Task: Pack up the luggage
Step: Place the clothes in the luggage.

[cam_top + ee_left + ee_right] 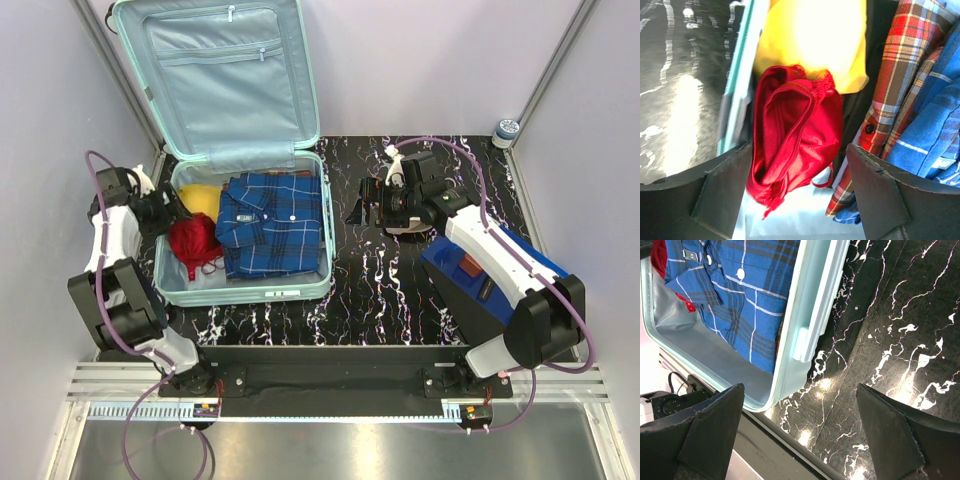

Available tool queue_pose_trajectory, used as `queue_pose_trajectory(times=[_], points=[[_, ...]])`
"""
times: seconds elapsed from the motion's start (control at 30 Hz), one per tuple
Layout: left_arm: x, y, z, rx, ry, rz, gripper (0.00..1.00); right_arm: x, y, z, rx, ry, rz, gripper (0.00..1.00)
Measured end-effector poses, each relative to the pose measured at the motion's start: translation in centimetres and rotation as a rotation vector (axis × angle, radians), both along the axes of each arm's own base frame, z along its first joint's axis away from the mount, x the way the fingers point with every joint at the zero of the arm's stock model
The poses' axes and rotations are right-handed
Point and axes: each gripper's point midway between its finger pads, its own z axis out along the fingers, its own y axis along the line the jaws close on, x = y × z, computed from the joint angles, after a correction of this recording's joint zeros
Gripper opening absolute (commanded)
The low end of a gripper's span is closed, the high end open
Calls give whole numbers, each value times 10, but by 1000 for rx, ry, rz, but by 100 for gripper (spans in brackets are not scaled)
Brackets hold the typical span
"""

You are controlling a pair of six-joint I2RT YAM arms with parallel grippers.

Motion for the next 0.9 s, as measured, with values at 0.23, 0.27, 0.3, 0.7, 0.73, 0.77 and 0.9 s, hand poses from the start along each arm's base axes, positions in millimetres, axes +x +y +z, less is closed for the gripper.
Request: queue_pose_trajectory(times=[0.23, 0.27, 0.3, 0.7, 0.73, 0.77, 0.9], points=[[-16, 23, 27, 137, -11, 124, 88, 0, 0, 0, 3, 3, -3, 100], [-19, 29, 30, 163, -11, 152, 88, 0, 0, 0, 3, 4, -4, 100], [-22, 35, 34, 189, -11, 180, 89, 0, 0, 0, 4, 4, -5, 100], [-35, 40, 102, 320, -150, 282, 87, 21, -41, -4, -43, 6, -141, 100], [-31, 33, 110, 323, -173, 266, 87, 28, -54, -5, -56, 5, -180, 100], [-27, 24, 117, 323, -196, 246, 86, 33, -66, -6, -71, 3, -214, 100], [-9, -24, 135, 302, -269, 129, 86, 52, -107, -19, -193, 3, -338, 100]])
